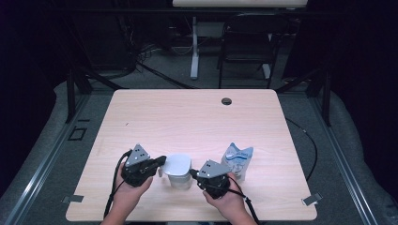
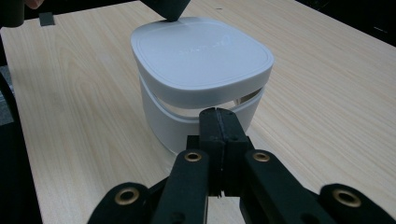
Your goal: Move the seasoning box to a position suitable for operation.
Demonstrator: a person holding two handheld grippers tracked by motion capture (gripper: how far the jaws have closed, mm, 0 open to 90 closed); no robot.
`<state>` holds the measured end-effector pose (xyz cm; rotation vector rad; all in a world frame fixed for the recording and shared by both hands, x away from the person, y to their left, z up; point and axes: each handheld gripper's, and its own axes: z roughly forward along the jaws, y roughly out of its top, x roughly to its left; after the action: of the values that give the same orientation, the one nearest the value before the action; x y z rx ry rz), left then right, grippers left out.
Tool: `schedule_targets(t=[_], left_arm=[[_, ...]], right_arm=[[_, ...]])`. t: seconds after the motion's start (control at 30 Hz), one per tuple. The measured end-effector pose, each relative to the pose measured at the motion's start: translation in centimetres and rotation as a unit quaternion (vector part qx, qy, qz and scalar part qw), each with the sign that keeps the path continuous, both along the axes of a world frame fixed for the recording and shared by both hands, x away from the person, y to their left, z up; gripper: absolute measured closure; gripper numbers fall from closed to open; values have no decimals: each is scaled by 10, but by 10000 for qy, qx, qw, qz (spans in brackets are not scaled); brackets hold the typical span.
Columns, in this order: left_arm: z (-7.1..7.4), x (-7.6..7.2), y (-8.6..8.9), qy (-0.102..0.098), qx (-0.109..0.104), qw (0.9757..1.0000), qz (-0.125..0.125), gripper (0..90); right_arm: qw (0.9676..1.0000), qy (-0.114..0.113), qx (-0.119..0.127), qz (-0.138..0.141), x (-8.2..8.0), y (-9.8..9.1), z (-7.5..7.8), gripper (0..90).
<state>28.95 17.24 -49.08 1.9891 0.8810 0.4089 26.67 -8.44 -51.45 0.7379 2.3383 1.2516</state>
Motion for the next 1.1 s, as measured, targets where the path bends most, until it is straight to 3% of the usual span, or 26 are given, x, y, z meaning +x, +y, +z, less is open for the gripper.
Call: schedule_targets(t=[0.77,1.1], left_arm=[[-2,0,4,31,-26,10000,68,900],[-6,0,7,107,65,9998,130,900]], right_arm=[[10000,11,17,2,0,0,0,900],[10000,-6,30,5,-1,1,0,900]])
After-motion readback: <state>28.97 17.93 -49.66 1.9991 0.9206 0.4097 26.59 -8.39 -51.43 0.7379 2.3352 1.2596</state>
